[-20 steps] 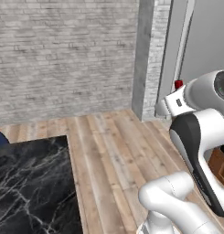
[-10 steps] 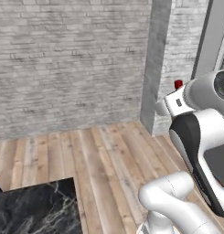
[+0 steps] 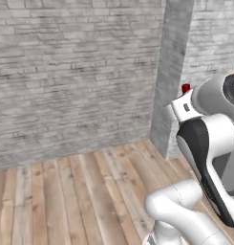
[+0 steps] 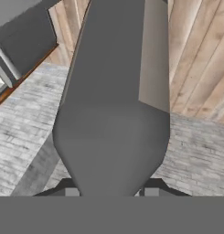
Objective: Place the beer and liquor on the top shelf of the fridge to keep them out of children's reach, and place the sweet potato on lower shelves for easy access.
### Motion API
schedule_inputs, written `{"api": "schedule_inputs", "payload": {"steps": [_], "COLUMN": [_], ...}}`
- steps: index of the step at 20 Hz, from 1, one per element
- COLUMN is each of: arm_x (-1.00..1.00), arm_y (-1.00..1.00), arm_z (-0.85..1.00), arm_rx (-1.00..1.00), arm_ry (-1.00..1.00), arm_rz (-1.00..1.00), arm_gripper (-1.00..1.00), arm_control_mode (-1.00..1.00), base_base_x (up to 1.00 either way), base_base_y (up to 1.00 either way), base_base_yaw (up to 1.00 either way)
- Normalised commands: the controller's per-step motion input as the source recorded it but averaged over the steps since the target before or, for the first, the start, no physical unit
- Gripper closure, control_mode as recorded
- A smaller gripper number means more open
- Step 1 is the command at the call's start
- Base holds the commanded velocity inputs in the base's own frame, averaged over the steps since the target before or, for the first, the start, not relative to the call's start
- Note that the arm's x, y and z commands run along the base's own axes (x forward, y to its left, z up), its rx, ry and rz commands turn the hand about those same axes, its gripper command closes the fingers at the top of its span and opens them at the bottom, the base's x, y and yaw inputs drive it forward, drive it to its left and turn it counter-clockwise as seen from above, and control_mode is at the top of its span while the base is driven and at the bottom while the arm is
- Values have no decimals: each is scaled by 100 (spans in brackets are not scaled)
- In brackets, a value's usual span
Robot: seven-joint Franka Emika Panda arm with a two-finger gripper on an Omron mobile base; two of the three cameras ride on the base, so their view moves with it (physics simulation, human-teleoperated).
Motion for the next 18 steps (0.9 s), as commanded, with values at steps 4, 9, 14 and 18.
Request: {"api": "schedule_inputs", "payload": {"steps": [4,9,14,18], "arm_x": [0,0,0,0], "arm_y": [0,0,0,0], "arm_z": [0,0,0,0], "arm_rx": [0,0,0,0], "arm_ry": [0,0,0,0], "arm_rz": [0,0,0,0], "arm_gripper": [100,100,100,100], "arm_control_mode": [100,100,100,100], "base_base_x": [96,79,49,34], "base_base_y": [0,0,0,0], "base_base_yaw": [-31,-39,-49,-58]}}
